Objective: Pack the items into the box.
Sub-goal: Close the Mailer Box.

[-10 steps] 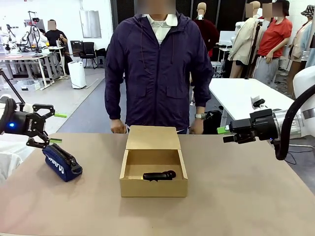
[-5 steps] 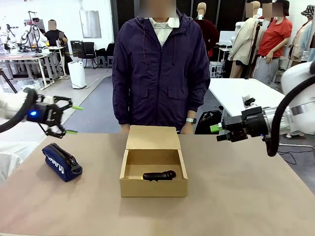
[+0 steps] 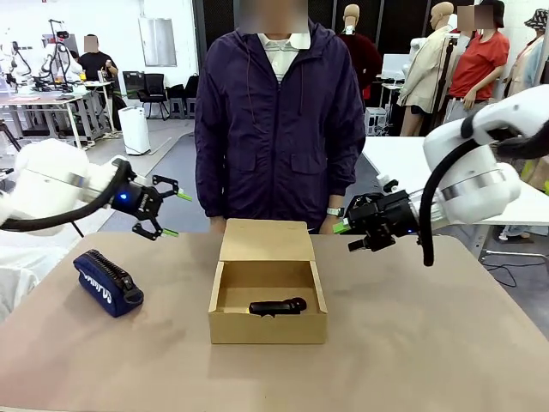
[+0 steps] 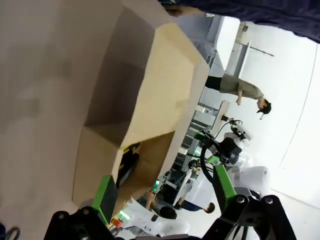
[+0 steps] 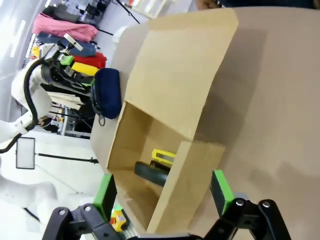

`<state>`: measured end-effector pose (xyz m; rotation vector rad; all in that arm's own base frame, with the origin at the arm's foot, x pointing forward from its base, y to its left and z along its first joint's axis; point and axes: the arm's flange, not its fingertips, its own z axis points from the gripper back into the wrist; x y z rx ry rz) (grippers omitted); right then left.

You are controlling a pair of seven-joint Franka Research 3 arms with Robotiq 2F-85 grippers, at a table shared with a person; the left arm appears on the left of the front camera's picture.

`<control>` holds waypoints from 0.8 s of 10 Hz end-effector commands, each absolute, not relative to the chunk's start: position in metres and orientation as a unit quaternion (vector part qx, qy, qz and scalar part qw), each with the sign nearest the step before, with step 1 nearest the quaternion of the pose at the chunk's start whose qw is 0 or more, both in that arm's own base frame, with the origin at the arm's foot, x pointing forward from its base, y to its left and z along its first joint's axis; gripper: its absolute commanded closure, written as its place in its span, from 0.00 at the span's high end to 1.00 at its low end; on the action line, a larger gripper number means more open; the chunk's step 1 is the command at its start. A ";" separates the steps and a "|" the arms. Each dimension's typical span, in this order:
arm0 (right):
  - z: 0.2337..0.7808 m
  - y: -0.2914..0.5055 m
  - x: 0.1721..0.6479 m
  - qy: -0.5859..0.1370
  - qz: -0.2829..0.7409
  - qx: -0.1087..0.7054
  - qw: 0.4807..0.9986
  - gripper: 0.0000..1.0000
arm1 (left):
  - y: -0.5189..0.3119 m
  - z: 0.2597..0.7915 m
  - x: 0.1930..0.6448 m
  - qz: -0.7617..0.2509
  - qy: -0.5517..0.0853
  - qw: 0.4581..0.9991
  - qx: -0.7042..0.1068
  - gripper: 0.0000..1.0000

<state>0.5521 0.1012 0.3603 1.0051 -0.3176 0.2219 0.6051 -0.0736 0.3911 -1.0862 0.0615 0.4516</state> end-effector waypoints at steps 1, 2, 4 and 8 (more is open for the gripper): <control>0.356 0.113 0.585 -0.134 0.078 0.479 0.864 1.00 | -0.093 0.375 0.625 0.201 0.052 0.829 -0.519 1.00; 0.345 0.115 0.606 -0.135 0.024 0.494 0.858 1.00 | -0.106 0.356 0.630 0.187 0.076 0.824 -0.529 1.00; 0.320 0.119 0.646 -0.112 -0.057 0.528 0.840 1.00 | -0.117 0.331 0.633 0.176 0.071 0.814 -0.548 1.00; 0.310 0.112 0.636 -0.104 -0.035 0.519 0.848 1.00 | -0.122 0.322 0.630 0.185 0.079 0.819 -0.538 1.00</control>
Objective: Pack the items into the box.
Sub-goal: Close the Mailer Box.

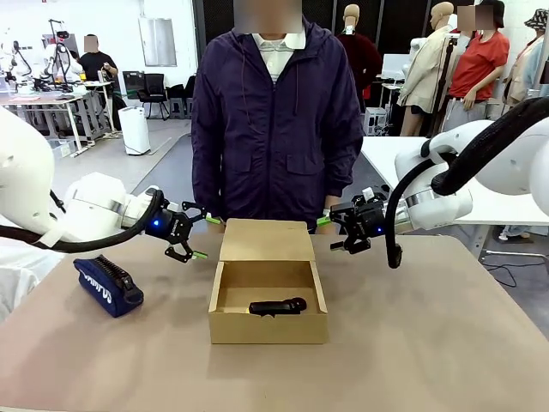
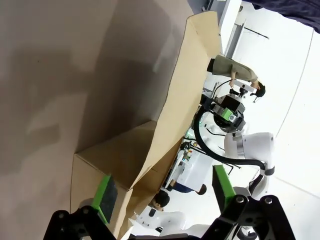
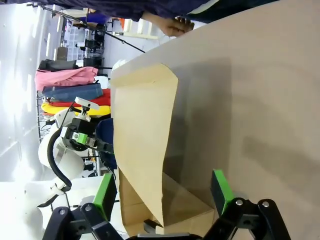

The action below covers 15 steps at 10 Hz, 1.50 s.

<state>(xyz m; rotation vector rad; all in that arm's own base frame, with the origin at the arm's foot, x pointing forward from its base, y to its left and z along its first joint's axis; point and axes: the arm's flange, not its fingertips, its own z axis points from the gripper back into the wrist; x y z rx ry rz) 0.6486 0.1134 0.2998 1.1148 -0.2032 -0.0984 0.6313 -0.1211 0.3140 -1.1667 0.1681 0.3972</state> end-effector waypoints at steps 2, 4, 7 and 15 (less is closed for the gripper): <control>0.300 0.113 0.649 -0.096 -0.047 0.528 0.843 1.00 | -0.121 0.314 0.631 0.186 0.079 0.813 -0.546 1.00; 0.292 0.119 0.672 -0.073 -0.078 0.544 0.832 1.00 | -0.123 0.300 0.653 0.203 0.086 0.788 -0.574 1.00; 0.281 0.133 0.697 -0.046 -0.103 0.556 0.823 1.00 | -0.129 0.287 0.668 0.205 0.096 0.784 -0.578 1.00; 0.267 0.166 0.705 0.055 -0.052 0.587 0.806 1.00 | -0.158 0.275 0.680 0.150 0.154 0.758 -0.616 1.00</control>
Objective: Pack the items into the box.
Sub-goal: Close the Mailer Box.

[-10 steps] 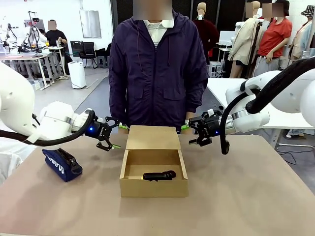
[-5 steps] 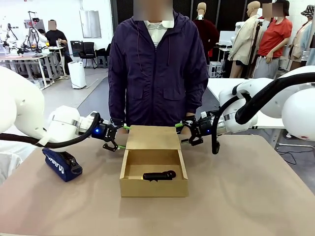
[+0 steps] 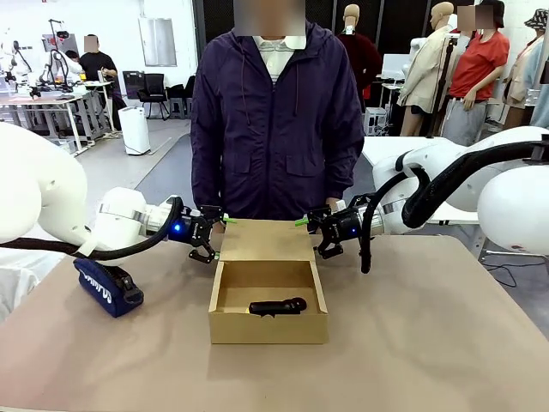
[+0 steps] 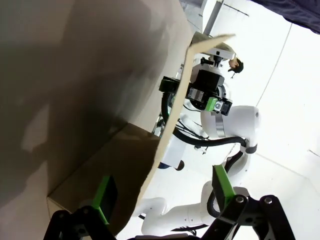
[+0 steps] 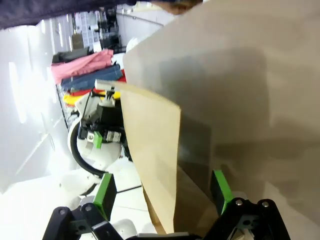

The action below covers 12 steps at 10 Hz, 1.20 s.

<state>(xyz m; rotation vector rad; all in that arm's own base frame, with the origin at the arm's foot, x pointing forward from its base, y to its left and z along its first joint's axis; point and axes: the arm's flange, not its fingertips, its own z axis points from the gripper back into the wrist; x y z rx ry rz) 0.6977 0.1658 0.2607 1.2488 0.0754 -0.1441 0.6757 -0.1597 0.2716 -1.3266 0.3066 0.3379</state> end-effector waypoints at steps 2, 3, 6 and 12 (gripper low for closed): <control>0.268 0.167 0.698 0.058 -0.031 0.584 0.809 0.66 | -0.158 0.274 0.679 0.146 0.166 0.758 -0.613 0.61; 0.269 0.167 0.694 0.055 -0.013 0.589 0.806 0.66 | -0.159 0.275 0.679 0.144 0.166 0.758 -0.614 0.61; 0.275 0.163 0.685 0.008 -0.003 0.603 0.797 0.66 | -0.163 0.279 0.676 0.124 0.177 0.759 -0.614 0.61; 0.300 0.161 0.657 -0.126 0.085 0.651 0.744 0.66 | -0.161 0.330 0.635 0.030 0.091 0.763 -0.639 0.61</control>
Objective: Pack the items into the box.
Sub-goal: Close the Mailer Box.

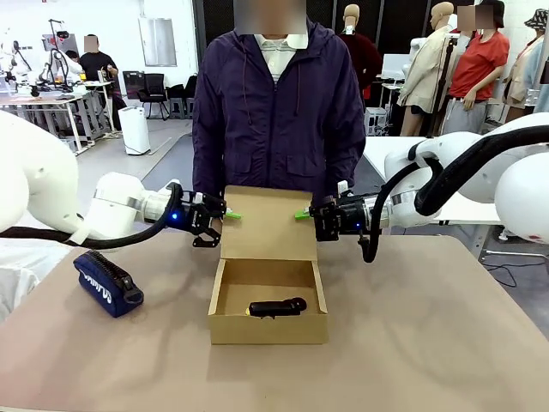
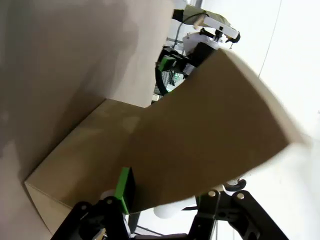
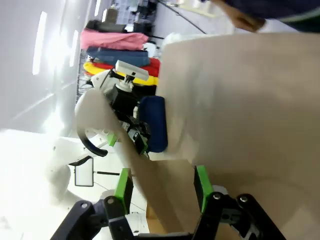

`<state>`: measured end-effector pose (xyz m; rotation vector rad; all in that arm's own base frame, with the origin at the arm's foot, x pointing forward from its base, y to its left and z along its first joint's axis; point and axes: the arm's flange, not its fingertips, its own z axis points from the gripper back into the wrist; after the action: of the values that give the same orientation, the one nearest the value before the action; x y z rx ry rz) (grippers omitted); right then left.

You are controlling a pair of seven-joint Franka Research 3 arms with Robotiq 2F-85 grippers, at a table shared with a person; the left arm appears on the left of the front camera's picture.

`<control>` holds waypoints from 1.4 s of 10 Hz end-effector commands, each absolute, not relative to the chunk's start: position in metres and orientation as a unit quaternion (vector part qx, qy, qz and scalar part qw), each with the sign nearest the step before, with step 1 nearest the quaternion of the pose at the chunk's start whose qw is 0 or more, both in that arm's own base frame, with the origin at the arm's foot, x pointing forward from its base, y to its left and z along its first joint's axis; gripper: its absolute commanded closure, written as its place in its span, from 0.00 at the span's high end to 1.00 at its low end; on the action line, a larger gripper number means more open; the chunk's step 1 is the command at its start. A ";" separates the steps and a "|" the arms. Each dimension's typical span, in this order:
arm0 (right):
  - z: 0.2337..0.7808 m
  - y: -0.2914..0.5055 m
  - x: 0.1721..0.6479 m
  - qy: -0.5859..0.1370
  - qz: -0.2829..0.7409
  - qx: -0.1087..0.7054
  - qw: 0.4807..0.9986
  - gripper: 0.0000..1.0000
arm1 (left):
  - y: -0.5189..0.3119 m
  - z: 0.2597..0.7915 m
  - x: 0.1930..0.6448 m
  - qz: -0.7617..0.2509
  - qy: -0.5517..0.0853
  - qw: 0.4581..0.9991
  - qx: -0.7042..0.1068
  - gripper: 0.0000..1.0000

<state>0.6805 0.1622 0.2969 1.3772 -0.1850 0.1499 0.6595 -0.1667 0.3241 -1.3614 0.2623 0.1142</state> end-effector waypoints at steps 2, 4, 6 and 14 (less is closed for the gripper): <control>0.307 0.161 0.644 -0.171 0.116 0.656 0.726 0.66 | -0.155 0.340 0.619 -0.008 0.038 0.747 -0.663 0.61; 0.307 0.162 0.665 -0.143 0.098 0.647 0.743 0.66 | -0.159 0.343 0.642 0.011 0.068 0.760 -0.646 0.61; 0.307 0.162 0.665 -0.143 0.098 0.647 0.743 0.66 | -0.159 0.343 0.642 0.011 0.068 0.760 -0.646 0.61; 0.308 0.148 0.620 -0.212 0.286 0.678 0.643 0.66 | -0.162 0.339 0.616 -0.132 -0.037 0.732 -0.668 0.61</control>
<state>0.6370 0.1556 0.3083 1.5206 -0.4413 0.5386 0.6303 -0.1648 0.3403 -1.4455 -0.0245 -0.2129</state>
